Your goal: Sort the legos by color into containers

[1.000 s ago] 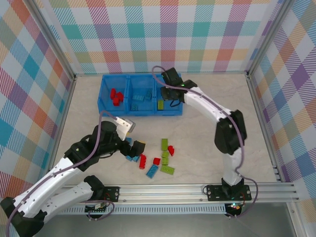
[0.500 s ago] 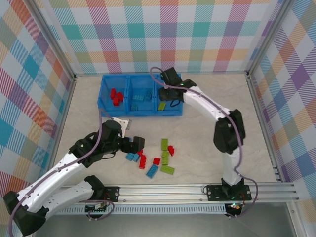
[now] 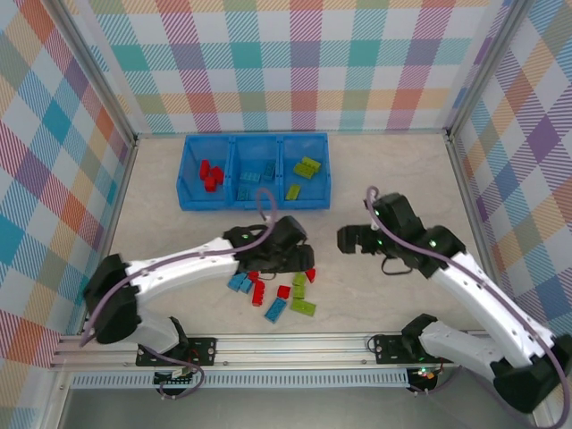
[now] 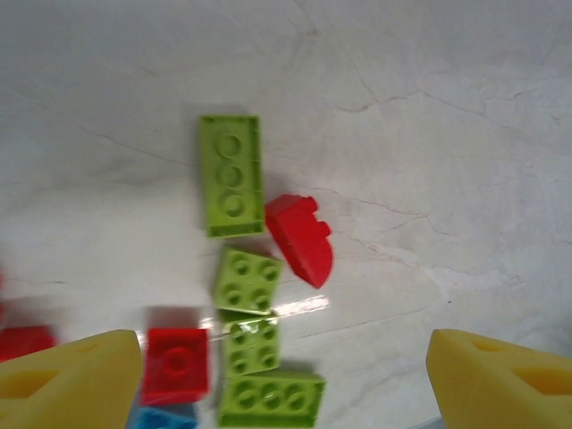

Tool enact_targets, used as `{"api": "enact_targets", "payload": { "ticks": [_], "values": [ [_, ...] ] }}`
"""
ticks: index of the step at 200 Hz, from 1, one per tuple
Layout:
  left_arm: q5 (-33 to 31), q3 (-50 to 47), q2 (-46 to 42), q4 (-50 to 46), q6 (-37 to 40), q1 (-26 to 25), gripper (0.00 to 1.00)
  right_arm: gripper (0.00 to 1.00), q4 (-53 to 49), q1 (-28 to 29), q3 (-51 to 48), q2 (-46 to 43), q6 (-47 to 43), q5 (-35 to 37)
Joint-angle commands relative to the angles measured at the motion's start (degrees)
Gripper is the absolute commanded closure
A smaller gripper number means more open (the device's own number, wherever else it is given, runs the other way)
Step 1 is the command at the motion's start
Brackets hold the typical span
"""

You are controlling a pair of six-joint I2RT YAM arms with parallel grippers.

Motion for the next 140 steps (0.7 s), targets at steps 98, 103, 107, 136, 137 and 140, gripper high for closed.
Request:
{"api": "enact_targets", "payload": {
  "ticks": [98,103,107,136,137,140],
  "values": [
    [-4.06,13.84,22.07,-5.94,-15.38,-3.73,0.38,0.0,-12.31,-0.34,-4.68,-15.58,11.58,-1.66],
    [-4.02,14.16,22.58,-5.91,-15.18,-3.73,0.38,0.0,-12.21,-0.33,-4.6,-15.43,11.49,-1.76],
    [-4.1,14.22,22.82,-5.52,-14.8,-3.73,0.38,0.0,-12.28,-0.29,-4.55,-15.31,11.36,-1.86],
    [-5.52,15.85,24.63,-6.45,-13.84,-3.65,0.46,0.0,-12.23,-0.34,-4.72,-14.84,11.31,-2.94],
    [-5.56,15.9,24.71,-6.55,-13.84,-3.65,0.46,0.0,-12.23,-0.34,-4.74,-14.85,11.35,-3.0],
    [-5.92,16.13,24.91,-6.75,-13.72,-3.64,0.48,0.01,-12.23,-0.37,-4.81,-14.91,11.44,-3.12]
  ]
}}
